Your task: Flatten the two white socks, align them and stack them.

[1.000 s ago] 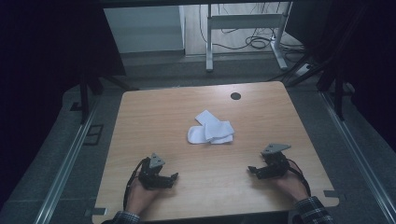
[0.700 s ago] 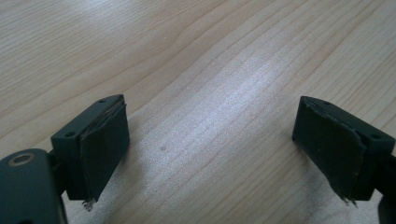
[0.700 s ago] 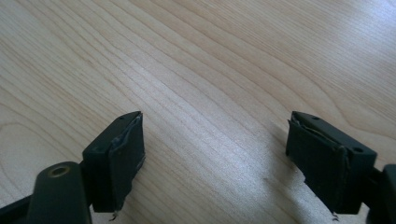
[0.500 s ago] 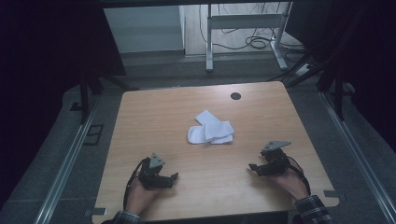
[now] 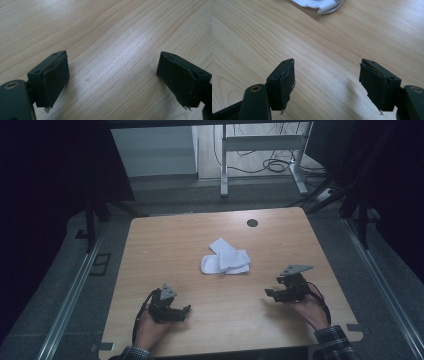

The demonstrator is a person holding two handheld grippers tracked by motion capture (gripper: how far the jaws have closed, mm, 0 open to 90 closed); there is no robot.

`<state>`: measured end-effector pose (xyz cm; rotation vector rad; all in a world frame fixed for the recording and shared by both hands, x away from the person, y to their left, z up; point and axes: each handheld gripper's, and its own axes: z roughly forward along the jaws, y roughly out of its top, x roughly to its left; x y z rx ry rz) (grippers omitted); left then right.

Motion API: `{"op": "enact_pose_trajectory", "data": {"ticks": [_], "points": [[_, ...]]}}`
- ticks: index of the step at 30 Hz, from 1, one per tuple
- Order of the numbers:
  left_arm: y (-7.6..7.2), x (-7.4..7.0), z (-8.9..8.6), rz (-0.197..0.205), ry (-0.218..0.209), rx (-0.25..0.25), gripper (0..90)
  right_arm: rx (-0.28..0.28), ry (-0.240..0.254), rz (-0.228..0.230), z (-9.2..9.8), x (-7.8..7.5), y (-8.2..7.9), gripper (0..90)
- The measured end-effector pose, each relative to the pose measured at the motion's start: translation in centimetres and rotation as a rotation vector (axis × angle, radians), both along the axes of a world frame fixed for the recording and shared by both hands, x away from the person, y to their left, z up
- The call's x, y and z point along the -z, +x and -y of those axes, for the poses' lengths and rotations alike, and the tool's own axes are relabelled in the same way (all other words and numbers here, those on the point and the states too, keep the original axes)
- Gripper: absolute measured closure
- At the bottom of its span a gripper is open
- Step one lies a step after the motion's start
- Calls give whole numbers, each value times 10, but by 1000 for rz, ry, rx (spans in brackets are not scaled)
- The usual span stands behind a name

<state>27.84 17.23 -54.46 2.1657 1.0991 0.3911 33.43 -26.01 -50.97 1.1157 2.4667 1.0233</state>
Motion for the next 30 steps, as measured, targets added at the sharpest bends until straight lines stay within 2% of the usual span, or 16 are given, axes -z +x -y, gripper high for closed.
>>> {"op": "enact_pose_trajectory", "data": {"ticks": [4,9,14,23,30], "points": [[0,0,0,0,0,0,110,-1,-19,2,-4,-3,3,306],[0,0,0,0,0,0,110,3,-3,-10,-8,-5,7,313],[0,0,0,0,-1,-1,110,11,-8,-15,-13,-7,13,329],[0,0,0,0,1,0,110,17,-1,-5,-27,-17,32,439],[0,0,0,0,1,1,110,29,-23,-4,-35,-20,47,487]]}}
